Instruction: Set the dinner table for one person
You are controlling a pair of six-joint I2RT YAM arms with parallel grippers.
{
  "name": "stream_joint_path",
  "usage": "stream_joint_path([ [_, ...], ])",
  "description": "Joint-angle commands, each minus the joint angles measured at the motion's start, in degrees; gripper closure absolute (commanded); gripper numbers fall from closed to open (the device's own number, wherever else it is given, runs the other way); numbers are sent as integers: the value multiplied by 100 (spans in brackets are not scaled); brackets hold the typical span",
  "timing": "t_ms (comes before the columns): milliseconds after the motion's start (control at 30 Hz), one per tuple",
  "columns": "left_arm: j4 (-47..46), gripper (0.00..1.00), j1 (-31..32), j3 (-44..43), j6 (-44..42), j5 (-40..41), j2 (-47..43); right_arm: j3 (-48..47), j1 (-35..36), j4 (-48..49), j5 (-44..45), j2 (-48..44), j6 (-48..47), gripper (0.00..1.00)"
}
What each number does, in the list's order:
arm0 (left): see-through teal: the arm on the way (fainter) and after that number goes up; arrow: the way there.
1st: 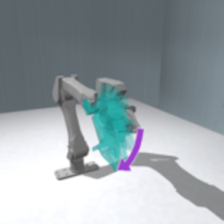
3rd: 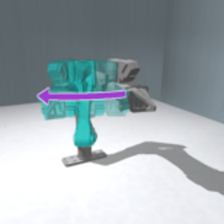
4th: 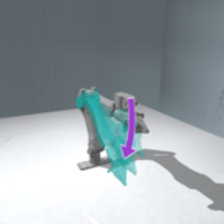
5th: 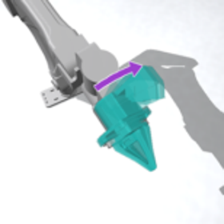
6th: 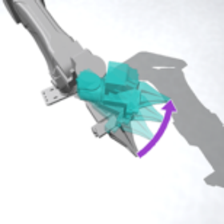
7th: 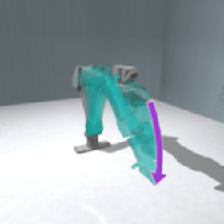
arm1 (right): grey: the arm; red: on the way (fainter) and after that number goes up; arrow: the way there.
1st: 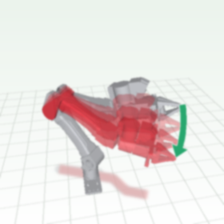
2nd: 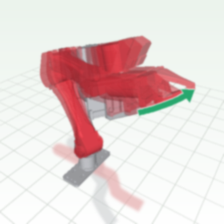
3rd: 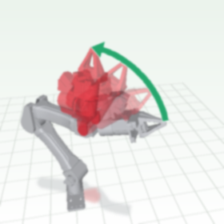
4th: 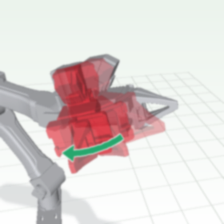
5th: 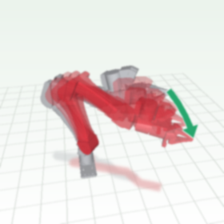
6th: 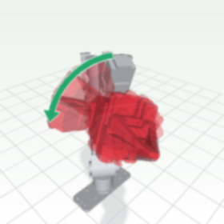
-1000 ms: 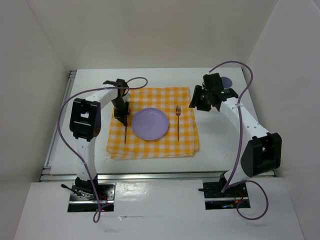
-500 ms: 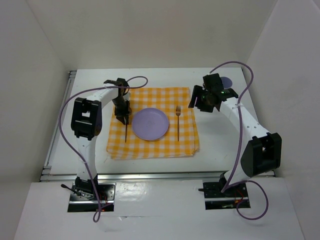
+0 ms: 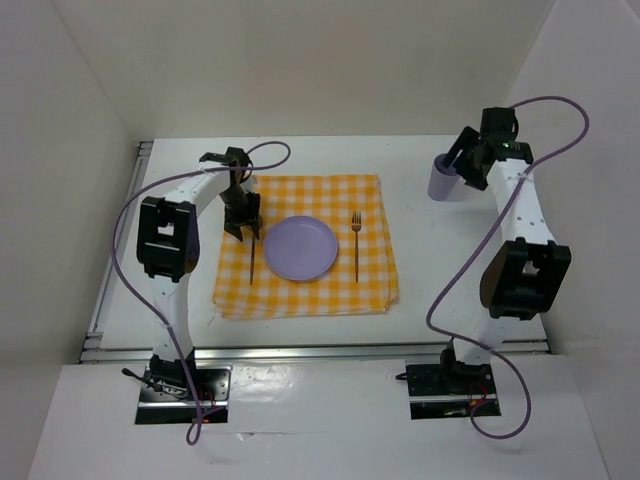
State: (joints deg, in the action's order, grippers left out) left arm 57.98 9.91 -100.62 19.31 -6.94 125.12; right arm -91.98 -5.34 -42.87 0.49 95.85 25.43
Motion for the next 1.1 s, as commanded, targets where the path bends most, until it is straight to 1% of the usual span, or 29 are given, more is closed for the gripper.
stream_joint_path([
  [0, 82, 43, -86, -361, -182, -246, -445, -809, -256, 95, 205, 468, -143, 24],
  [67, 82, 43, -200, -432, -348, -369, -445, -1083, -257, 34, 398, 862, -205, 24],
  [133, 82, 43, -200, -432, -471, -370, -524, -1425, -257, 33, 776, 1101, -258, 24],
  [300, -663, 43, -200, 50, -648, -142, -1217, -2165, -362, -19, 891, 2040, -399, 25],
  [367, -831, 43, -200, 253, -727, 25, -1532, -2525, -362, -81, 944, 2287, -399, 28],
  [400, -884, 43, -252, 305, -779, 26, -1613, -2613, -362, -159, 996, 2463, -399, 28],
  [467, -955, 43, -253, 376, -780, 183, -1736, -2745, -362, -160, 997, 2526, -399, 31],
  [567, -955, 43, -358, 490, -780, 123, -1789, -2746, -362, -90, 1049, 2657, -399, 34],
  [633, -955, 43, -419, 551, -727, 61, -1789, -2746, -362, -90, 1163, 2711, -399, 34],
  [667, -955, 43, -420, 552, -727, 61, -1789, -2694, -362, -90, 1164, 2763, -399, 37],
  [733, -955, 43, -420, 614, -727, 8, -1789, -2614, -362, -29, 1164, 2763, -399, 38],
  [900, -955, 43, -420, 614, -727, 8, -1842, -2535, -362, 33, 1164, 2878, -399, 63],
  [933, -903, 43, -420, 614, -727, 8, -1842, -2483, -362, 33, 1103, 2878, -399, 66],
  [1033, -902, 43, -420, 614, -727, 70, -1842, -2482, -362, 33, 1172, 2982, -399, 66],
  [1067, -902, 43, -420, 614, -727, 70, -1894, -2430, -362, -36, 1172, 2983, -399, 64],
])
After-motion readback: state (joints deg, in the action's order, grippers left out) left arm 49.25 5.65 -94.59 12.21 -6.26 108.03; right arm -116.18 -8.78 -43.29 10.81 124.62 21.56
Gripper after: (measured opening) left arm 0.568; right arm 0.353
